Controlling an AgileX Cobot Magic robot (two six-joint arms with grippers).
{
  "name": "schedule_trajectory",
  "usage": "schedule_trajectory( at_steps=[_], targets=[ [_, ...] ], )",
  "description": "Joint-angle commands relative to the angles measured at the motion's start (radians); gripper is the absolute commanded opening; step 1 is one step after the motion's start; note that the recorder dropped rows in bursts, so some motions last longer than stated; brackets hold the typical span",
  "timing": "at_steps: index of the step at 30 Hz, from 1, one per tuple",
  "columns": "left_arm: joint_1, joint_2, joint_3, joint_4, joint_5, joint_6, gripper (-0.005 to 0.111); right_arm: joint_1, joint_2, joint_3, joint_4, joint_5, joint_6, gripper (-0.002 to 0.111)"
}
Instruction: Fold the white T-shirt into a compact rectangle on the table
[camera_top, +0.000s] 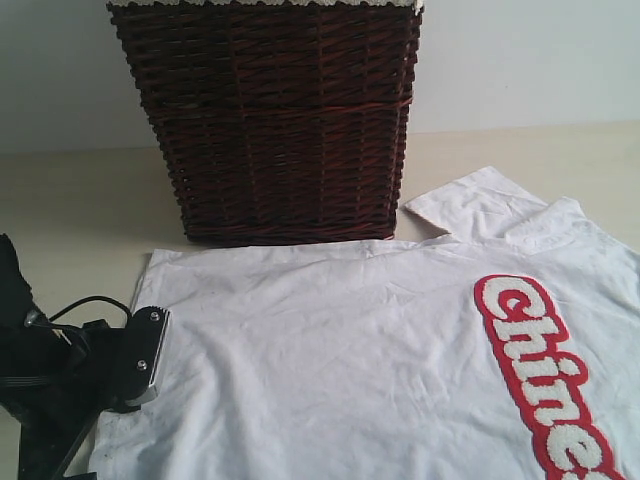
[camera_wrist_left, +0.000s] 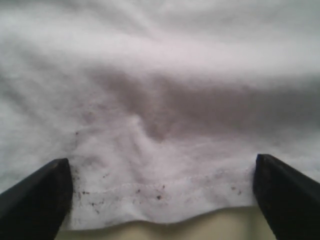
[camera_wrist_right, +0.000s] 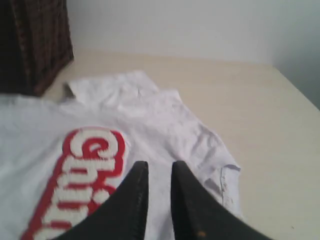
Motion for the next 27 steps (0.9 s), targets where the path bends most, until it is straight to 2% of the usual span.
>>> schedule_trajectory(
  at_steps=[1,3,7,11,13,15,17,19,22,25,27],
  targets=[
    [-0.004,0.014,0.007,-0.001,-0.001,-0.002,0.094,-0.002,0.35,-0.099,-0.103,-0.037,-0.303,0.017],
    [-0.004,0.014,0.007,-0.001,-0.001,-0.002,0.094,-0.002,0.572,-0.172,-0.181,0.004,-0.406,0.017],
    [-0.004,0.014,0.007,-0.001,-0.001,-0.002,0.094,-0.002,0.941,-0.331,-0.171,0.029,-0.361,0.017],
    [-0.004,0.014,0.007,-0.001,-0.001,-0.002,0.094,-0.002,1.152,-0.448,-0.171,0.037,-0.369,0.017],
    [-0.004,0.014,0.007,-0.001,-0.001,-0.002,0.094,-0.002,1.202,-0.499,-0.171,0.116,-0.397,0.017],
    [-0.004,0.014,0.007,-0.001,-0.001,-0.002,0.094,-0.005,1.214,-0.538,-0.169,0.163,-0.541,0.017],
    [-0.004,0.014,0.007,-0.001,-0.001,-0.002,0.094,-0.033,1.214,-0.588,-0.161,0.252,-0.824,0.017],
    [-0.004,0.014,0.007,-0.003,-0.001,0.001,0.094,-0.096,1.216,-0.635,-0.125,0.409,-1.256,0.017],
    [-0.004,0.014,0.007,-0.003,-0.001,0.001,0.094,-0.233,1.225,-0.695,-0.022,0.594,-1.777,0.017],
    [-0.004,0.014,0.007,-0.003,-0.001,0.001,0.094,-0.336,1.24,-0.728,0.077,0.604,-2.024,0.017],
    [-0.004,0.014,0.007,-0.003,-0.001,0.001,0.094,-0.372,1.255,-0.746,0.126,0.583,-2.038,0.018]
  ],
)
